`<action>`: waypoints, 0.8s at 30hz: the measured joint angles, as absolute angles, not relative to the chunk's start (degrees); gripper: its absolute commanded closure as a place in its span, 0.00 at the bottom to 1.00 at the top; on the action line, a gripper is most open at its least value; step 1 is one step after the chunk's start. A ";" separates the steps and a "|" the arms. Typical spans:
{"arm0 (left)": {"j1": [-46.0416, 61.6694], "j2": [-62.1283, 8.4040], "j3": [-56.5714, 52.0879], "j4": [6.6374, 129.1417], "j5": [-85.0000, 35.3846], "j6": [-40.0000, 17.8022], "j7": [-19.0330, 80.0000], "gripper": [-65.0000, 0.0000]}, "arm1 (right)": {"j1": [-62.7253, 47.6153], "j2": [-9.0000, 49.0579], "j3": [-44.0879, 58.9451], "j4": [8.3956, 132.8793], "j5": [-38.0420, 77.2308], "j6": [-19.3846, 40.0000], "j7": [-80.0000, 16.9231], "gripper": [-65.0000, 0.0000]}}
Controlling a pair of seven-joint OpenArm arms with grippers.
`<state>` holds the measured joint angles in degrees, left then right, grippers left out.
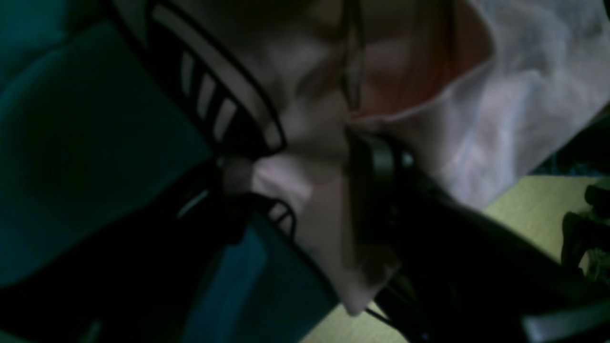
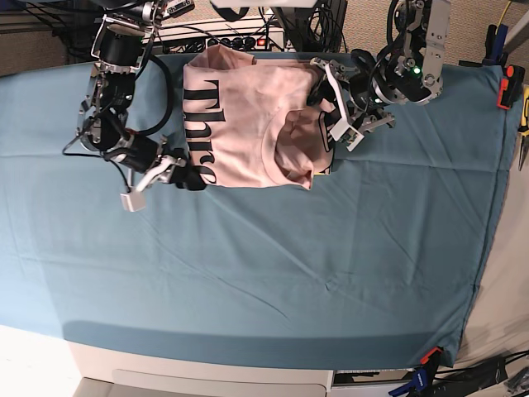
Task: Fold the T-shirt properly
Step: 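Grasp the shirt's side edge with the left gripper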
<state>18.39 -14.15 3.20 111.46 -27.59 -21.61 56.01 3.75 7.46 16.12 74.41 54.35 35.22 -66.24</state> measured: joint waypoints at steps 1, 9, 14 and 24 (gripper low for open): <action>18.37 -14.15 3.20 111.46 -27.59 -21.61 56.01 0.48 | 3.46 7.49 15.29 74.61 54.37 35.42 -65.98 0.65; 18.37 -13.93 0.91 111.46 -27.79 -19.68 58.61 0.48 | 2.96 7.62 14.06 74.63 55.59 35.86 -65.87 0.75; 21.02 -14.17 -7.55 111.92 -32.51 -18.92 59.66 0.48 | 2.85 7.60 14.06 74.67 55.59 36.01 -65.91 1.00; 31.03 -14.11 -18.76 112.40 -50.50 -20.60 62.00 0.48 | 2.85 7.60 14.06 74.67 55.61 36.03 -65.89 1.00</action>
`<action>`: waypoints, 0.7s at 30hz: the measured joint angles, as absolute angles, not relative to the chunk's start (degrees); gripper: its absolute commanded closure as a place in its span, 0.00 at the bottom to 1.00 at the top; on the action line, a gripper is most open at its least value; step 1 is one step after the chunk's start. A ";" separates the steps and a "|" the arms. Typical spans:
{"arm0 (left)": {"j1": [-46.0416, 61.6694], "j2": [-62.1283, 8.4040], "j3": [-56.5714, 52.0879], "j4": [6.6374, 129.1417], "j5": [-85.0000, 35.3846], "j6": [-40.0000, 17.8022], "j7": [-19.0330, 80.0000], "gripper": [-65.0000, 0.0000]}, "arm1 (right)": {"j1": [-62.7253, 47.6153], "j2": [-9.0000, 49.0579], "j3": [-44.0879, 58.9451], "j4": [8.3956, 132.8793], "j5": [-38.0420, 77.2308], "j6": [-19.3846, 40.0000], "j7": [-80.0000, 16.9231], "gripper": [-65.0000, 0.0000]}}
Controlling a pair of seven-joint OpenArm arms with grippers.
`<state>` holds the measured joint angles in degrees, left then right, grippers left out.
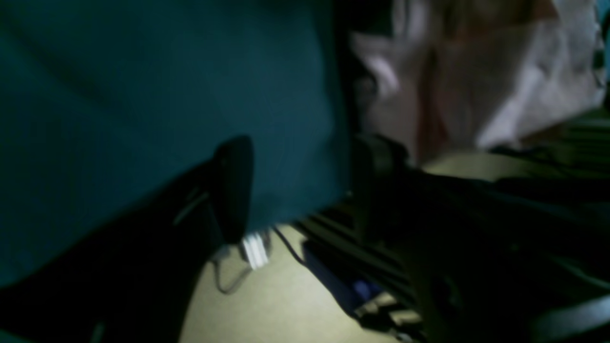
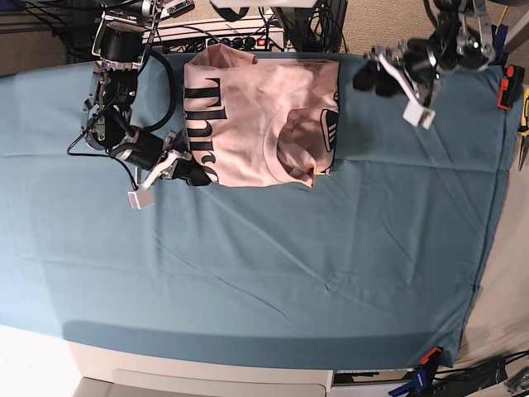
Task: Fold the T-shirt properly
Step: 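Grasp the shirt's side edge with the left gripper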
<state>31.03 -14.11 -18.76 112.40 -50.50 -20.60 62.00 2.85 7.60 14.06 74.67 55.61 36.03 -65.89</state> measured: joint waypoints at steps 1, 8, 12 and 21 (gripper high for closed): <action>31.53 -13.69 -18.76 112.40 -50.92 -20.62 62.06 0.48 | 2.83 7.60 14.06 74.67 55.61 36.01 -65.89 1.00; 31.51 -10.76 -16.32 112.40 -53.04 -21.65 61.93 0.46 | 2.85 7.60 14.06 74.67 55.64 36.03 -65.93 1.00; 31.42 -9.61 -12.08 112.40 -53.01 -22.06 61.95 0.46 | 2.85 7.60 14.06 74.67 55.66 36.03 -65.93 1.00; 31.44 -8.08 -7.94 112.40 -52.58 -22.76 61.65 0.46 | 2.85 7.60 14.06 74.67 55.66 36.03 -65.93 1.00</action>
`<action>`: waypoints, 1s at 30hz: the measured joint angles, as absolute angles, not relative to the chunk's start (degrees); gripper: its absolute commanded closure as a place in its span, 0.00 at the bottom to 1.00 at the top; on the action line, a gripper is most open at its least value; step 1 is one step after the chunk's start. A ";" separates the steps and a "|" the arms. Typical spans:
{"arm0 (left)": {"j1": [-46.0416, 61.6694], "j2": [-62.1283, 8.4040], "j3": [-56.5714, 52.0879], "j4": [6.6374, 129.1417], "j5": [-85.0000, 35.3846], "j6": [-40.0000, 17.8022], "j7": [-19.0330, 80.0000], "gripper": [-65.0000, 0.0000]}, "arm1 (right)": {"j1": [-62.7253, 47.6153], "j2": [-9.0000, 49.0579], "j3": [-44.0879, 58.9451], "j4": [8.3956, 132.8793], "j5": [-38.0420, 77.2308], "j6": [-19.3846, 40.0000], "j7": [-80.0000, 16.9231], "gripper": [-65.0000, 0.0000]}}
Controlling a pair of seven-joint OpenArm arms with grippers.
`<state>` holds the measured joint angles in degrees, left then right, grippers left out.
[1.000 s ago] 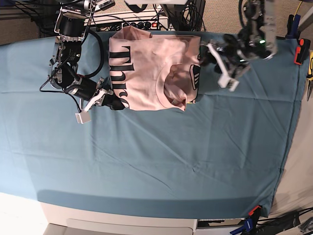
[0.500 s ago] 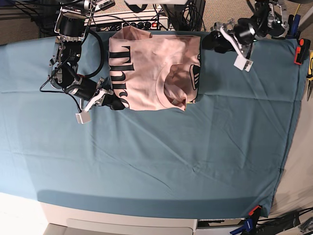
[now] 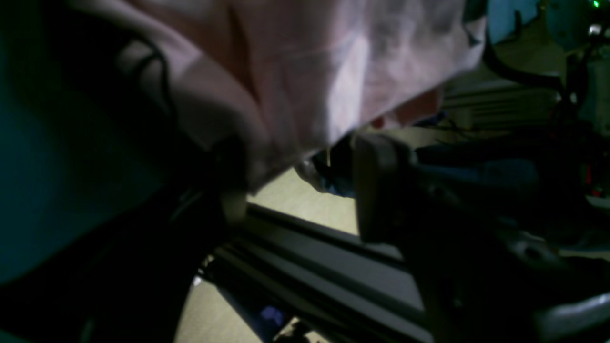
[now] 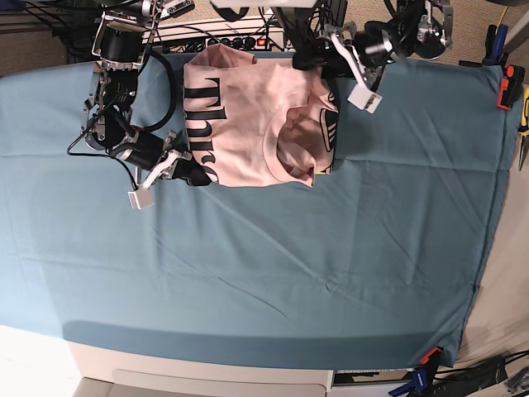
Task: Fold the T-shirt properly
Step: 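Grasp the shirt's side edge with the left gripper, then drag the folded shirt with both grippers toward the left gripper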
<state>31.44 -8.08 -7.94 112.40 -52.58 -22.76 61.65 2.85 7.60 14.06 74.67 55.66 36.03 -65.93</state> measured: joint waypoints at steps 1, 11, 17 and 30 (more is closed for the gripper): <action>31.44 -8.08 -7.94 112.40 -52.53 -22.74 61.69 0.46 | 2.85 7.60 14.06 74.67 55.68 36.03 -65.93 1.00; 31.09 -8.08 -7.94 112.57 -43.90 -20.75 58.41 0.46 | 2.83 7.62 14.06 74.67 57.08 36.01 -65.98 1.00; 31.09 -8.05 -7.94 112.60 -43.40 -20.69 58.22 0.59 | 2.81 7.62 14.06 74.67 57.12 36.01 -65.98 1.00; 27.90 -8.51 -7.94 112.55 -39.70 -20.78 58.22 1.00 | 1.50 7.60 14.06 75.05 62.04 38.72 -68.47 1.00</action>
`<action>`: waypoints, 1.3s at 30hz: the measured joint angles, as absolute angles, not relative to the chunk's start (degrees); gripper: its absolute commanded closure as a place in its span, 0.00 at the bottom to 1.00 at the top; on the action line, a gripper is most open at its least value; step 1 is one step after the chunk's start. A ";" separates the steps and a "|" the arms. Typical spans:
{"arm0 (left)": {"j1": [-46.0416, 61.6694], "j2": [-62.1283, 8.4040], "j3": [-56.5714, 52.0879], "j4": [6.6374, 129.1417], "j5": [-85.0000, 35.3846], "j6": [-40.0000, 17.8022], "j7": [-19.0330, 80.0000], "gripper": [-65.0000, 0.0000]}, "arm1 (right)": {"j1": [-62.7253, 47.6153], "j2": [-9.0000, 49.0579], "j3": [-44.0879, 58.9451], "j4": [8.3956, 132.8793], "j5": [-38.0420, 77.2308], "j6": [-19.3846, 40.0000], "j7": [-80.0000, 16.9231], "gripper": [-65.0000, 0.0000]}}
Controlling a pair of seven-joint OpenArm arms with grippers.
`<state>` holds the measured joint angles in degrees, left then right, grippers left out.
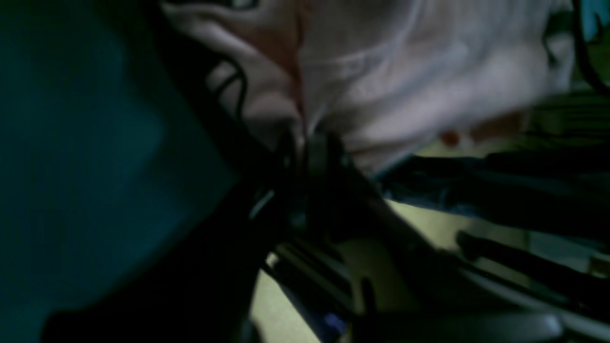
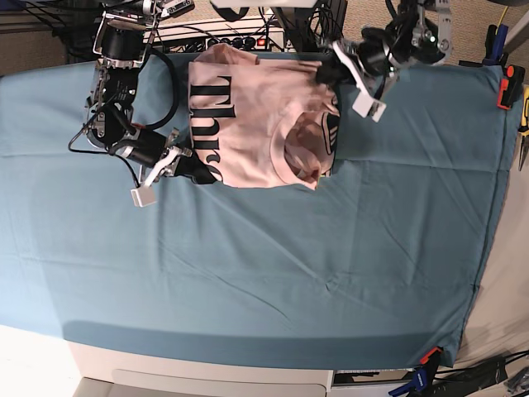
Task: Fold the T-shirt properly
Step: 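Drag the folded shirt with both grippers toward the left gripper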
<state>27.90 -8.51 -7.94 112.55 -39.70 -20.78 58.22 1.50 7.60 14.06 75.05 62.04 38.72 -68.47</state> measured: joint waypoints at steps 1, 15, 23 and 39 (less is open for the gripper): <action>27.11 -8.99 -7.94 112.55 -39.68 -20.80 58.11 1.00 | 0.91 7.60 14.04 75.57 62.06 38.70 -68.42 1.00; 19.11 -13.85 -7.86 112.53 -39.03 -20.53 56.90 1.00 | -15.62 6.83 13.43 100.40 52.77 37.89 -68.14 1.00; 13.61 -17.80 -7.66 112.42 -39.66 -20.56 56.58 1.00 | -23.18 1.98 13.47 106.65 51.48 37.98 -66.57 1.00; -1.93 -21.12 9.32 101.41 -37.04 -20.14 56.10 1.00 | -25.26 -7.92 12.67 106.63 51.20 37.95 -65.89 1.00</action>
